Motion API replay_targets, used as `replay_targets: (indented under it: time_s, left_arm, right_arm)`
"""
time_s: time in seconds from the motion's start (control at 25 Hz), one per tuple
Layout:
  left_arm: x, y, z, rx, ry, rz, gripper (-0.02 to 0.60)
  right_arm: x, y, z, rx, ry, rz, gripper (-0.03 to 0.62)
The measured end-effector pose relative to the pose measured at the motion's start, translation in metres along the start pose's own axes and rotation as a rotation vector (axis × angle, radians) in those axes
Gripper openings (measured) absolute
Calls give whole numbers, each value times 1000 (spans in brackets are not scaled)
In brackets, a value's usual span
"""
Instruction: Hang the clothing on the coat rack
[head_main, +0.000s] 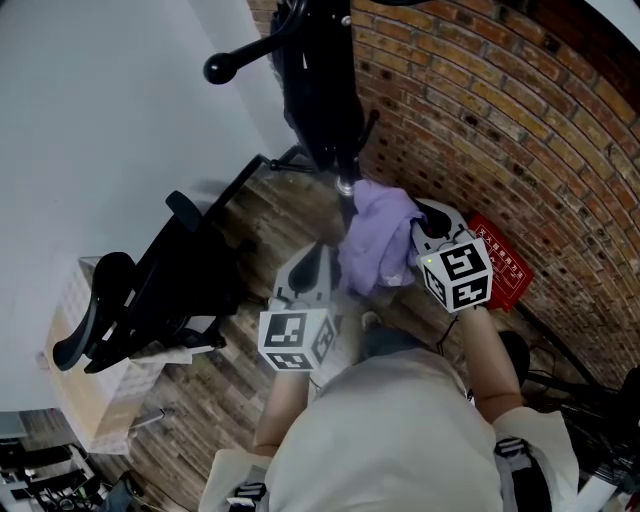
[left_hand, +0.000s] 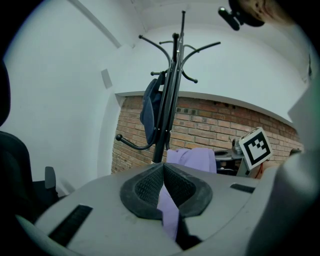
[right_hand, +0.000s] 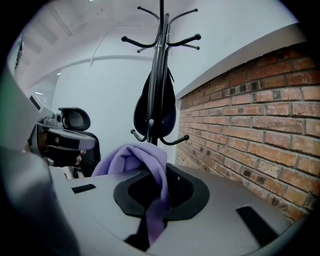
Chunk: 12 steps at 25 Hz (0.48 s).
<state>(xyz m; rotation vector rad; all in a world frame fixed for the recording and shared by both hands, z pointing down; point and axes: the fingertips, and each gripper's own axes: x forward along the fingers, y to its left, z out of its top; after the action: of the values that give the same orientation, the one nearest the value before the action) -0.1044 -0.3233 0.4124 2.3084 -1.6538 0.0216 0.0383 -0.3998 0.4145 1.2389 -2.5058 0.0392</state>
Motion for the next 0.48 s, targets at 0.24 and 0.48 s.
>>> replay_targets:
  time_s: [0.24, 0.48]
  left_arm:
    - [-7, 0, -3, -1, 3, -3, 3]
    - [-18, -3, -7, 1, 1, -13, 3]
  right_arm:
    - [-4, 10, -17, 31, -6, 3, 18]
    - [-17, 17, -27, 61, -25, -21, 18]
